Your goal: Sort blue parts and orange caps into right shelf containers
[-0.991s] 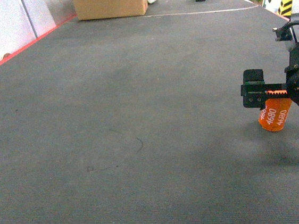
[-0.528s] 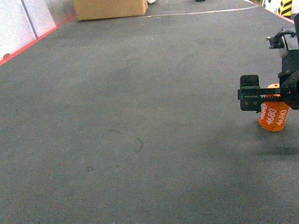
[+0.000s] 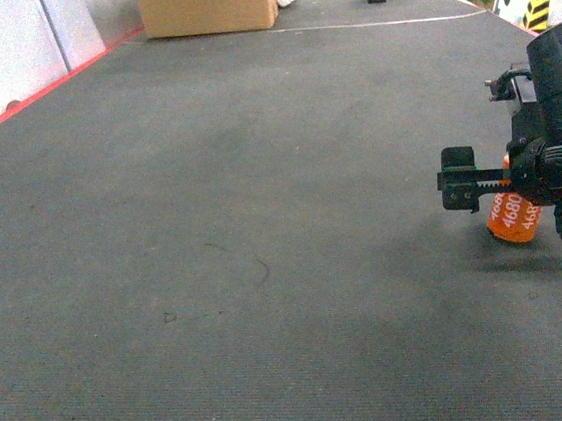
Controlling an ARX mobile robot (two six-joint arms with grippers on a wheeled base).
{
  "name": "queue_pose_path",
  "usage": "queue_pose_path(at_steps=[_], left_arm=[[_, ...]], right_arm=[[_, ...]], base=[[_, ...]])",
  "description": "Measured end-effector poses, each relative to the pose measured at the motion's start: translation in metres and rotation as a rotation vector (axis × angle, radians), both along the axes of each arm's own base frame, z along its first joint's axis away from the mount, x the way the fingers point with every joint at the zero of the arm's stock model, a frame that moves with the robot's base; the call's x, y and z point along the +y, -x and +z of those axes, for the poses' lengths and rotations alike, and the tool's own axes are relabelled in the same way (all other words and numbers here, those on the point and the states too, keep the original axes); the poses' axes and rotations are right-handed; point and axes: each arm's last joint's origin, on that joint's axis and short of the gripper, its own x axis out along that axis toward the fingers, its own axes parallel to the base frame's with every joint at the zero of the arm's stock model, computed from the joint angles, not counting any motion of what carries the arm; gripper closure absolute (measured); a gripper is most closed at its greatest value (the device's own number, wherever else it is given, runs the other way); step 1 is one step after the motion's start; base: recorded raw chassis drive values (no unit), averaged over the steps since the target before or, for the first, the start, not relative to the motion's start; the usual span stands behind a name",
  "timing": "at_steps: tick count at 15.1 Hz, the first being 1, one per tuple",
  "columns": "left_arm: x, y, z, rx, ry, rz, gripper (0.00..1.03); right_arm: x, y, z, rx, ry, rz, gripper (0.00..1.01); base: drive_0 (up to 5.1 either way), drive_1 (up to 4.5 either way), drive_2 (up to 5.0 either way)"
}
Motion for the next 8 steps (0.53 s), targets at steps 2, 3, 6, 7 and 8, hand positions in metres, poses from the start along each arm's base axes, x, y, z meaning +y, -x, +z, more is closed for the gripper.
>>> queue_pose_path(at_steps=[2,3,6,7,8], left_arm=[[0.0,0.0,0.0,0.0,0.0,0.0,0.62],[0.0,0.0,0.0,0.0,0.0,0.0,0.62],[0.0,0.0,0.0,0.0,0.0,0.0,0.62],[0.0,0.0,0.0,0.0,0.0,0.0,0.62],[0.0,0.0,0.0,0.0,0.0,0.0,0.62]], right_arm=[[0.0,-0.003,-0.006,0.018,0.003,-0.001,0.03],[0.0,-0.005,-0.008,0.021,0.003,-0.002,0.03],[0.001,-0.012,-0.008,0.016,0.004,0.0,0.03],[0.001,-0.014,-0.008,0.017,0.005,0.001,0.03],[0.001,-0.015,-0.009,0.019,0.004,0.003,0.03]], base=[[0.0,0.0,0.0],[0.0,0.0,0.0],[0.0,0.0,0.0],[0.0,0.0,0.0],[0.0,0.0,0.0]])
